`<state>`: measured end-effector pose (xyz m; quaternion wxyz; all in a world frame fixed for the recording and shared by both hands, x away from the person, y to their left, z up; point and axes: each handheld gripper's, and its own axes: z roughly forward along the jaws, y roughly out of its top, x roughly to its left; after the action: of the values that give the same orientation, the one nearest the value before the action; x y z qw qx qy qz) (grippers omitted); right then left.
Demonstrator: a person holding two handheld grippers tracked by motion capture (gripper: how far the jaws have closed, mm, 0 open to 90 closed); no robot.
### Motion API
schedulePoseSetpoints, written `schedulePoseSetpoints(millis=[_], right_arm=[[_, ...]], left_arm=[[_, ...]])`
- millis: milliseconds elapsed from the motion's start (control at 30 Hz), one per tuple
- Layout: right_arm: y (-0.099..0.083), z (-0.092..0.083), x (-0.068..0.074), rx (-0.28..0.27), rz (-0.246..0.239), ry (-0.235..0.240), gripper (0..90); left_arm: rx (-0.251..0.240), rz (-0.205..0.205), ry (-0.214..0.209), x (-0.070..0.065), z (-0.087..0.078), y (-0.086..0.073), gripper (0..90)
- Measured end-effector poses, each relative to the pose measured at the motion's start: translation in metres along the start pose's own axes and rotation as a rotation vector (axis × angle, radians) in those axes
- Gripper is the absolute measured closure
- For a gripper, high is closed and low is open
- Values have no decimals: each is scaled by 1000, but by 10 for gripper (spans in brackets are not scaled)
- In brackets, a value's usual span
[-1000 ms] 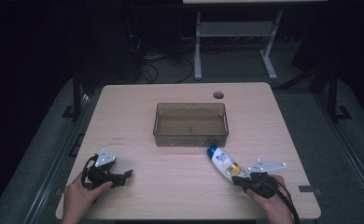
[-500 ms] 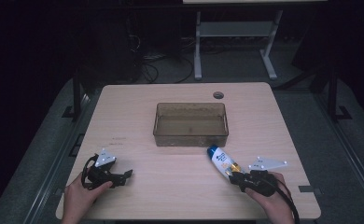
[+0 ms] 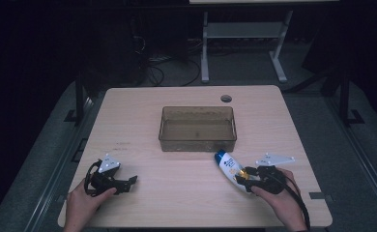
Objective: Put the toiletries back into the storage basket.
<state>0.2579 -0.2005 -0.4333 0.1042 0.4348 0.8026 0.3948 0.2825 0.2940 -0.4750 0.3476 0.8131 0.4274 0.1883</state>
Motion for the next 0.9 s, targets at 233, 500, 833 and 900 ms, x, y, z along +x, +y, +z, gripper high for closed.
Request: schedulePoseSetpoints(millis=[233,500,833,900], right_arm=[[12,8,-6,7,-3,-22,368],[28,21,-9,34,-21,-25,323],[47,39,-8,94,-59,-32,303],[50,44,-7,103,-64,-30,302]], left_arm=[[-1,-2,0,0,0,0,129],[-2,-2,0,0,0,0,129],[0,0,0,0,0,0,129],[0,-1,0,0,0,0,129]])
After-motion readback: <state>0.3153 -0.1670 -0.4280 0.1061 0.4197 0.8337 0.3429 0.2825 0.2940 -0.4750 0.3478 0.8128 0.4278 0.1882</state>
